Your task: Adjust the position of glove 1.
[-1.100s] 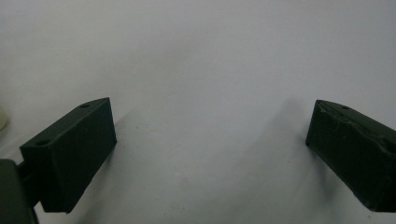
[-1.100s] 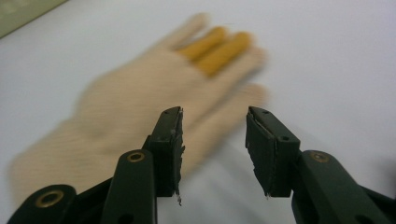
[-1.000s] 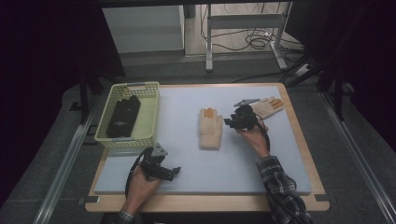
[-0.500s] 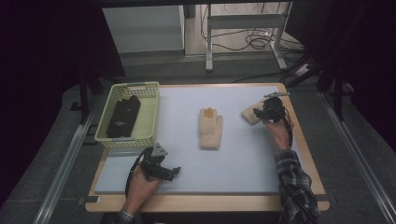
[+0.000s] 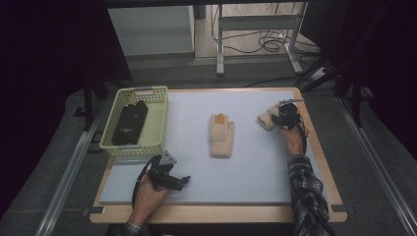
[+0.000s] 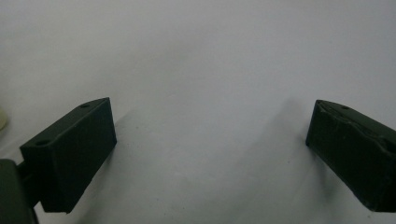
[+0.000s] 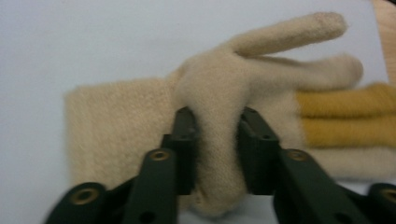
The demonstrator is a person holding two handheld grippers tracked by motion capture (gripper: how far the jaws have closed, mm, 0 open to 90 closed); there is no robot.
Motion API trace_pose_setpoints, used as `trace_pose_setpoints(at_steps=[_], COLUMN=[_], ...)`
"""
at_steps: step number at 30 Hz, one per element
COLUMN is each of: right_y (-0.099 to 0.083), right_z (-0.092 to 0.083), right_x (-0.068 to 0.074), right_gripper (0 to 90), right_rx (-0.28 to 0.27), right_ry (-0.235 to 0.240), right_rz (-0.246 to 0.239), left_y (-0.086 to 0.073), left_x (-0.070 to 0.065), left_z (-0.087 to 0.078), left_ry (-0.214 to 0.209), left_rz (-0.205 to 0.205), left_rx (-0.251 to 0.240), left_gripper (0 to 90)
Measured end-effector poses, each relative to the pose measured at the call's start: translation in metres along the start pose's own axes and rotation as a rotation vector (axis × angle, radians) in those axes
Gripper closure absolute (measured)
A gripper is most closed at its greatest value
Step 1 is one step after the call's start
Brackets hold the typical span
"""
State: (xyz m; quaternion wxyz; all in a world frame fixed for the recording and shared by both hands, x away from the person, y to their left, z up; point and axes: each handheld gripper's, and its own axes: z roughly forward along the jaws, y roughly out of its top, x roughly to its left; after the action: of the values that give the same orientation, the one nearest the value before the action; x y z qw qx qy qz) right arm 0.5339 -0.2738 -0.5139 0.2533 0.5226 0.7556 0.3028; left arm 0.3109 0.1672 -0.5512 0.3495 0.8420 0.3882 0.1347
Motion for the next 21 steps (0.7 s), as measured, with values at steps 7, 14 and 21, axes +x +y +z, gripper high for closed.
trace_pose_setpoints(at_steps=[7,14,21], right_y=[0.0,-0.002,-0.018], right_z=[-0.027,-0.068,-0.076], right_x=[0.009,0.051,0.086], right_gripper=[82.6,85.2,84.2], right_rx=[-0.036,-0.057,-0.01], right_ry=[0.1,0.27,0.389], right_rz=[-0.036,-0.186,-0.3], left_y=[0.0,0.0,0.0], left_x=[0.0,0.0,0.0], left_z=[0.0,0.0,0.0], left_ry=[0.0,0.001,0.001], left_rz=[0.0,-0.003,-0.003], left_rx=[0.0,-0.003,-0.003], left_gripper=[1.9,2.0,2.0])
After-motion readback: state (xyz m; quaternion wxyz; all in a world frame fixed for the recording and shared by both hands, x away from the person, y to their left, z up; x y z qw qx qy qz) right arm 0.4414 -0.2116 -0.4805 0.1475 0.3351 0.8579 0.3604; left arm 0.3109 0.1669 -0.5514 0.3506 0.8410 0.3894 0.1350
